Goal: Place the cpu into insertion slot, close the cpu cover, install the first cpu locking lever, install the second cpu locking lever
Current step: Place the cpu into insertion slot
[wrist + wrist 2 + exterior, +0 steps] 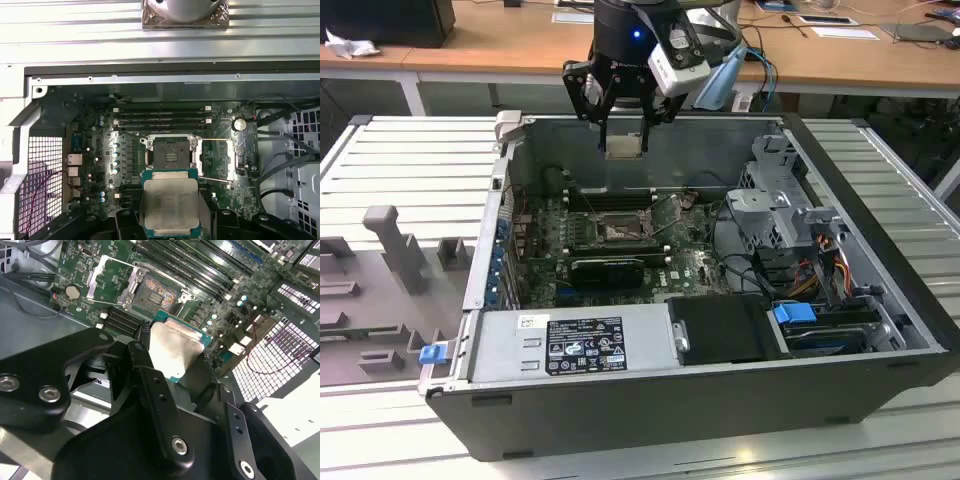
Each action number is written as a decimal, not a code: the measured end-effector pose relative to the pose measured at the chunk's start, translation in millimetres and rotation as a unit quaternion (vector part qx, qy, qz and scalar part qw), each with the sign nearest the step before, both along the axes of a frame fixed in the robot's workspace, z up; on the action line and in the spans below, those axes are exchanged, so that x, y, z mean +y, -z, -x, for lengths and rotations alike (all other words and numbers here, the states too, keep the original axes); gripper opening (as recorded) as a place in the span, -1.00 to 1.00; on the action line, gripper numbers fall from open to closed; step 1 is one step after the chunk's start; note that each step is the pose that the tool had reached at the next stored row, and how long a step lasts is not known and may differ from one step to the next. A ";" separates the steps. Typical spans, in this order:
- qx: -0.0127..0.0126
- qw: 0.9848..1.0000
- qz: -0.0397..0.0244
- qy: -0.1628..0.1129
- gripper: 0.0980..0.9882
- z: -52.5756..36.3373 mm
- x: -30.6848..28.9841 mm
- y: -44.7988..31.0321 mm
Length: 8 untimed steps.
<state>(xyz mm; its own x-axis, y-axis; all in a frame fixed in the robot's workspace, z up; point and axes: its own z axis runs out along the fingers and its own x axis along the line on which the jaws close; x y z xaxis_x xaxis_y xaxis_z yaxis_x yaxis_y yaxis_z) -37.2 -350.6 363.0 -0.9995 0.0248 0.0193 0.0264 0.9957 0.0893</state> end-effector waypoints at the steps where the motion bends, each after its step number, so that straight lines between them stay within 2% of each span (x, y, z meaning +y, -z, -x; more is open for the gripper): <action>1: 0.000 1.000 0.000 0.006 -0.03 -0.1 0.0 0.0; 2: 0.000 1.000 0.000 0.028 -0.03 0.0 0.0 0.0; 3: 0.000 0.999 0.000 0.039 -0.03 0.0 0.0 0.0; 8: 0.000 0.998 0.000 0.069 -0.03 0.0 0.0 0.3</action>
